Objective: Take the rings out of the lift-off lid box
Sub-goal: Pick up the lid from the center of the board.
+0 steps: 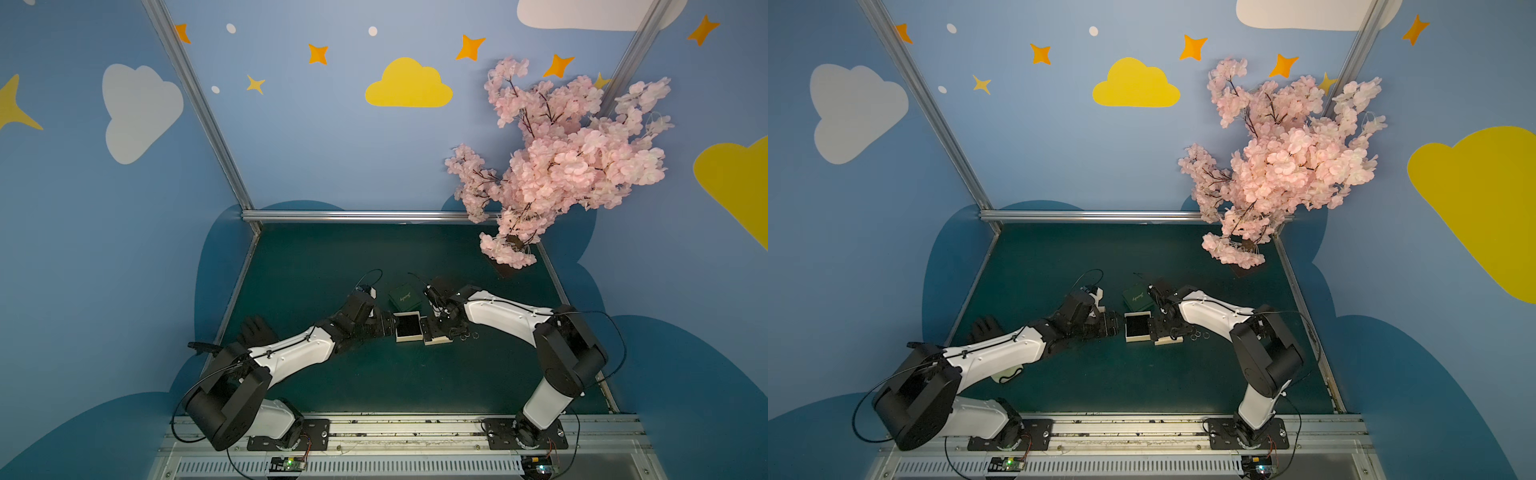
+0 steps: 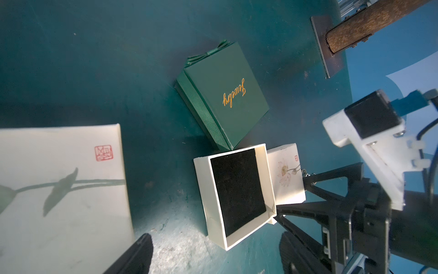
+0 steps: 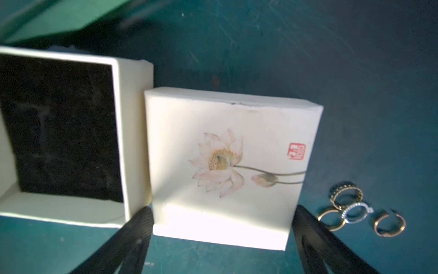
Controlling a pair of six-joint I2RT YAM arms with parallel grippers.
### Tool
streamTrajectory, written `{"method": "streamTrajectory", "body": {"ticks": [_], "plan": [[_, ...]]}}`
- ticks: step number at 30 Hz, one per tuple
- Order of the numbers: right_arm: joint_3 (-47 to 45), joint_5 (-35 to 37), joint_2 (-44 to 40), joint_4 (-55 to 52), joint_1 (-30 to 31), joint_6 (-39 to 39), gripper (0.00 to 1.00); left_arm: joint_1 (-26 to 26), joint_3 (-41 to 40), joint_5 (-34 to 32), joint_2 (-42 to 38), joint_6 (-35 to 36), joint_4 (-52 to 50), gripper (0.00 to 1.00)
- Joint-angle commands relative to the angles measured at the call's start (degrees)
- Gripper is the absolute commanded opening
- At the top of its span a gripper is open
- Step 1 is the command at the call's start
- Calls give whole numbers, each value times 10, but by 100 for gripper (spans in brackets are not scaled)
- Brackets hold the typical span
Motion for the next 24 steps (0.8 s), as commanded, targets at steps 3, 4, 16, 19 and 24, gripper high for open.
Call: {"method": "streamTrajectory", "body": {"ticks": [3, 4, 16, 19, 24], "plan": [[15, 27, 21, -22, 7, 4, 92, 3, 0, -1, 8, 2, 6, 85], [16, 29, 22, -21, 8, 5, 92, 5, -1, -1, 8, 2, 6, 85], [33, 40, 45, -25, 15, 4, 92, 7, -1, -4, 11, 2, 4, 85], [31, 40, 42, -21, 15, 5, 92, 6, -1, -4, 12, 3, 5, 85], [24, 57, 17, -19, 15, 15, 92, 7, -1, -4, 12, 3, 5, 85]]}}
